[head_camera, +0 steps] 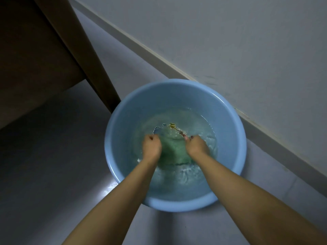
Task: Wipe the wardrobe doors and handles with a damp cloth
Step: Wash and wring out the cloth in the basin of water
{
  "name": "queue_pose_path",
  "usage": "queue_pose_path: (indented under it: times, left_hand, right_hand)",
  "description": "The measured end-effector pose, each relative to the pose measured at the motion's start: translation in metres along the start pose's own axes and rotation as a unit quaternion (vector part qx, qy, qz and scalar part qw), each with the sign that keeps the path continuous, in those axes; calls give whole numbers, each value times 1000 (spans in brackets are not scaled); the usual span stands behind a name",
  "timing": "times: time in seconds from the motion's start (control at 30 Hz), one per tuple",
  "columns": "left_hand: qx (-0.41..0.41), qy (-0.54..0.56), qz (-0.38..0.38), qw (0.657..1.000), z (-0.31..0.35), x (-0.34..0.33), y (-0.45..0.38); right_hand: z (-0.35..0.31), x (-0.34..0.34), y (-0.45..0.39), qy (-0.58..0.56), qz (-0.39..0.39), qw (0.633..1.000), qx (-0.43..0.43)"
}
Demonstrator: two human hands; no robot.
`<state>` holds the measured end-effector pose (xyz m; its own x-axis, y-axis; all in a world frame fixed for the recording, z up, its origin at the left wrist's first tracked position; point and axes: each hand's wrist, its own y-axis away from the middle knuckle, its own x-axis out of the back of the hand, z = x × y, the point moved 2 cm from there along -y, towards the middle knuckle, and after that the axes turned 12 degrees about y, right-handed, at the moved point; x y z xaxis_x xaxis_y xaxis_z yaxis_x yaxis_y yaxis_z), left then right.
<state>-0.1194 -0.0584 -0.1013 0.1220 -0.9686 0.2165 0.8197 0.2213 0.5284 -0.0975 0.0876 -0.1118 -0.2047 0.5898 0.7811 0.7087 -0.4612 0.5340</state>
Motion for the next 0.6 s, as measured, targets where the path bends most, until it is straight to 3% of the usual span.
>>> queue_pose_path:
  times: [0.13,0.23,0.37,0.47,0.53,0.6]
  left_hand:
    - [-111,-70,-77,988,10,-7,14]
    - [-164,39,-185,968,22,-11,28]
    - [-178,89,-283,938,35,-15,40]
    - [-171,72,-338,923,40,-20,47]
    - [-162,35,-350,922,41,-23,50]
    - [-170,20,-336,926,43,-24,52]
  right_hand:
    - [-26,29,24,-124,98,971,177]
    - [-42,53,40,-219,38,944,243]
    - [-48,84,52,-469,-104,849,221]
    - [-43,98,53,-582,-152,779,175]
    - [-34,101,48,-606,-144,768,146]
    - [-25,101,43,-591,-116,788,128]
